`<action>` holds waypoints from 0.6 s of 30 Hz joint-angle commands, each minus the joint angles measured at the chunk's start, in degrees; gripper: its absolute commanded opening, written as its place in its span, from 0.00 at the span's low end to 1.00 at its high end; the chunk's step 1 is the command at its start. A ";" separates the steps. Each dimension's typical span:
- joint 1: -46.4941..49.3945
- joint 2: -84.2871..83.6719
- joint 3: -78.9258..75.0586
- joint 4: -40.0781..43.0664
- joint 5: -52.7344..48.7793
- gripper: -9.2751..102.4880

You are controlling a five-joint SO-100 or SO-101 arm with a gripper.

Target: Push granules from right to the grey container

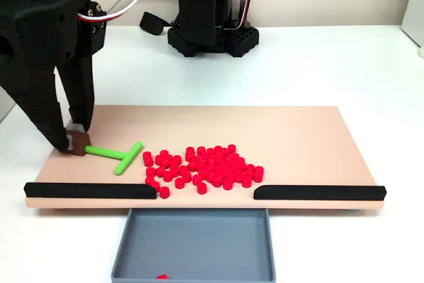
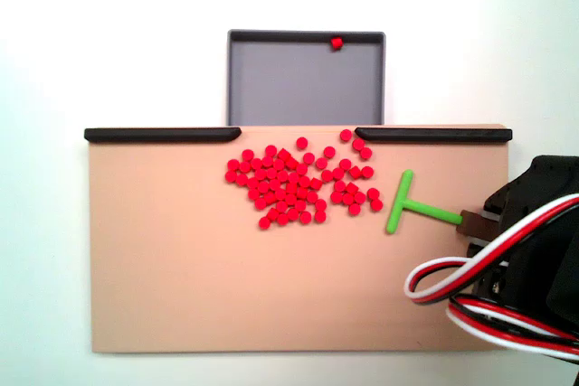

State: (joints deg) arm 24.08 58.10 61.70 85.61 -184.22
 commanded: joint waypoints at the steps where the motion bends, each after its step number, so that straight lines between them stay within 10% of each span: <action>1: -0.79 0.62 -1.58 0.00 -12.48 0.08; 18: -2.11 0.97 -1.58 0.00 -8.44 0.08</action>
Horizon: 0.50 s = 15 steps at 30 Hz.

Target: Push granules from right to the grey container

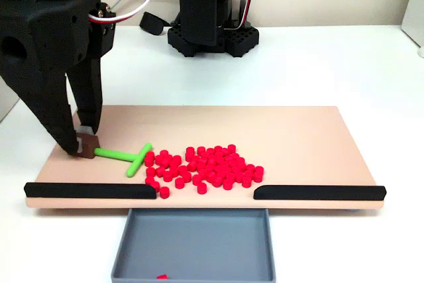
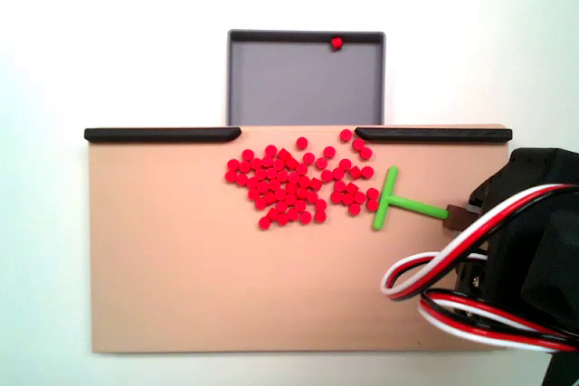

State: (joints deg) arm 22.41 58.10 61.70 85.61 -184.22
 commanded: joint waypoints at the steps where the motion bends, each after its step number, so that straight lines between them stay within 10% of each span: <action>1: -0.53 0.97 -1.58 0.00 -8.09 0.08; 15: -1.32 0.88 -1.58 0.00 -4.66 0.08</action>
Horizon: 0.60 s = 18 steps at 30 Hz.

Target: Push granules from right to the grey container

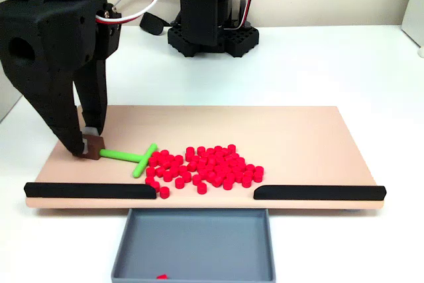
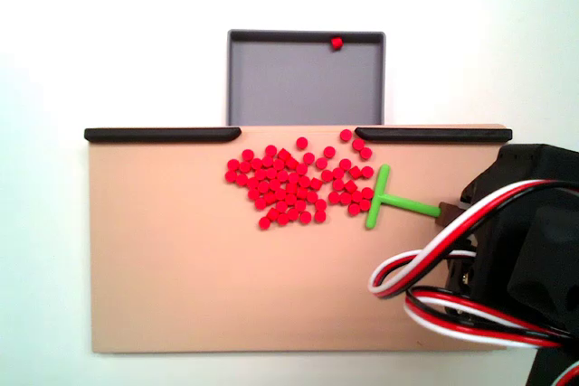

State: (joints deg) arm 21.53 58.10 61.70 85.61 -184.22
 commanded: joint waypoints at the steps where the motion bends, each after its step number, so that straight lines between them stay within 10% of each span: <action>1: -0.44 0.88 -1.58 0.00 -4.57 0.08; 18: -0.70 1.05 -1.58 0.00 -1.58 0.08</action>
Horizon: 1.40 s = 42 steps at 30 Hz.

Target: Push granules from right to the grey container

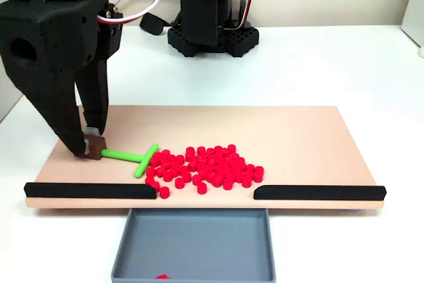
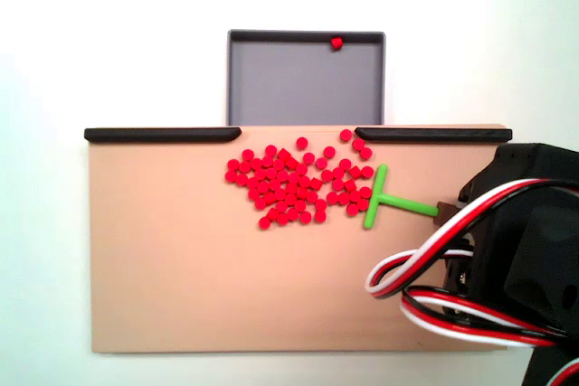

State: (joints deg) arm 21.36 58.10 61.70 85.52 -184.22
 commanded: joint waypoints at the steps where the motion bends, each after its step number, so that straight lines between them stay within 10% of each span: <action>1: -0.53 1.05 -1.58 0.09 -1.32 0.08; 42: -1.14 0.35 -1.67 0.09 6.15 0.08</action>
State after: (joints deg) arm 20.65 58.10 61.70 85.52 -178.86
